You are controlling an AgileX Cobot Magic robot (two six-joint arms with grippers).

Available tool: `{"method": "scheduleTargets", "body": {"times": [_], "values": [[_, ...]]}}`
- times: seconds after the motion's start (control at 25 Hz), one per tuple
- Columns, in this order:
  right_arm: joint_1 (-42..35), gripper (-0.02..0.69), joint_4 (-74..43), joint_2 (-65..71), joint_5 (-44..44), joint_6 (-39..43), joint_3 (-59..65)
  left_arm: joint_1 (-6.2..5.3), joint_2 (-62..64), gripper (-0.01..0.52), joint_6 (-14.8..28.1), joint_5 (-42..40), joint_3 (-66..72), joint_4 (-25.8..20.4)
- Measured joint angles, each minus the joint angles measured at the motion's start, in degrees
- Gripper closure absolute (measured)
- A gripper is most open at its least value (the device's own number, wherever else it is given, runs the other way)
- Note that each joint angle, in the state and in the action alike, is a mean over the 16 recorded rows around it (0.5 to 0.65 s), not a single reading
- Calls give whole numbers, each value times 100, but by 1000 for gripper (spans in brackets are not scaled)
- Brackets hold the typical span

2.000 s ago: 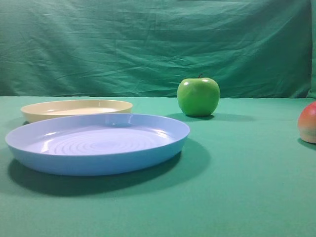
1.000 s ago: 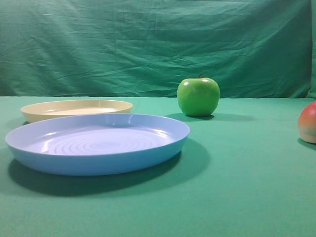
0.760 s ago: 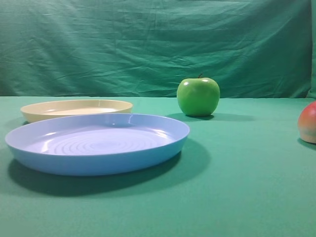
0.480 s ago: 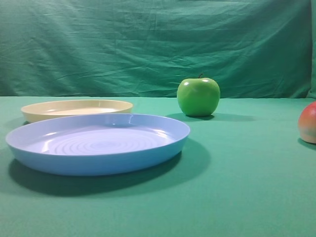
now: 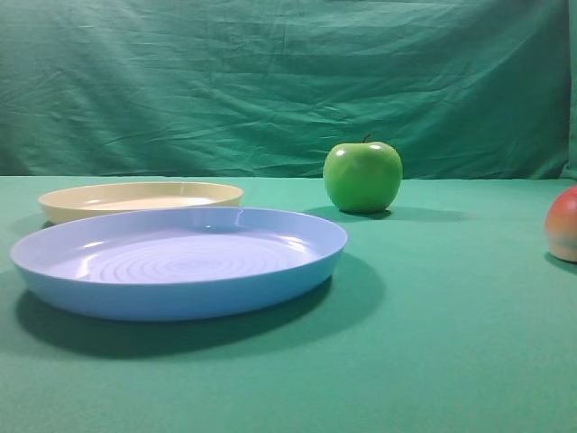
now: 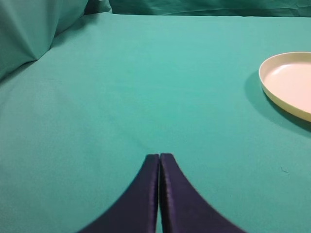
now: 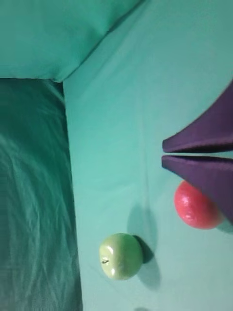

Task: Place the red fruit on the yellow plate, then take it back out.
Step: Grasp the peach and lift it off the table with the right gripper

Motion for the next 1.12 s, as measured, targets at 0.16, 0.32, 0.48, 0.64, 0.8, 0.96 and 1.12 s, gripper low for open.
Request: {"method": "scheduleTargets", "body": {"times": [0.16,0.32,0.48,0.64,0.8,0.96,1.12], "values": [[0,665,308,405,338,-234,-509,0,0,514,0,0,0,0],[0,665,751,1090,806,-536,-1032,0,0,514,0,0,0,0],[0,665,1234,2018,1389,-853,-1561,0,0,514,0,0,0,0],[0,665,1620,3028,2036,-1198,-2102,0,0,514,0,0,0,0],[47,665,1745,4010,2542,-1424,-2604,0,0,514,0,0,0,0],[206,665,1577,4891,2811,-1533,-2980,0,0,514,0,0,0,0],[399,662,1294,5650,2852,-1573,-3214,0,0,514,0,0,0,0]]}}
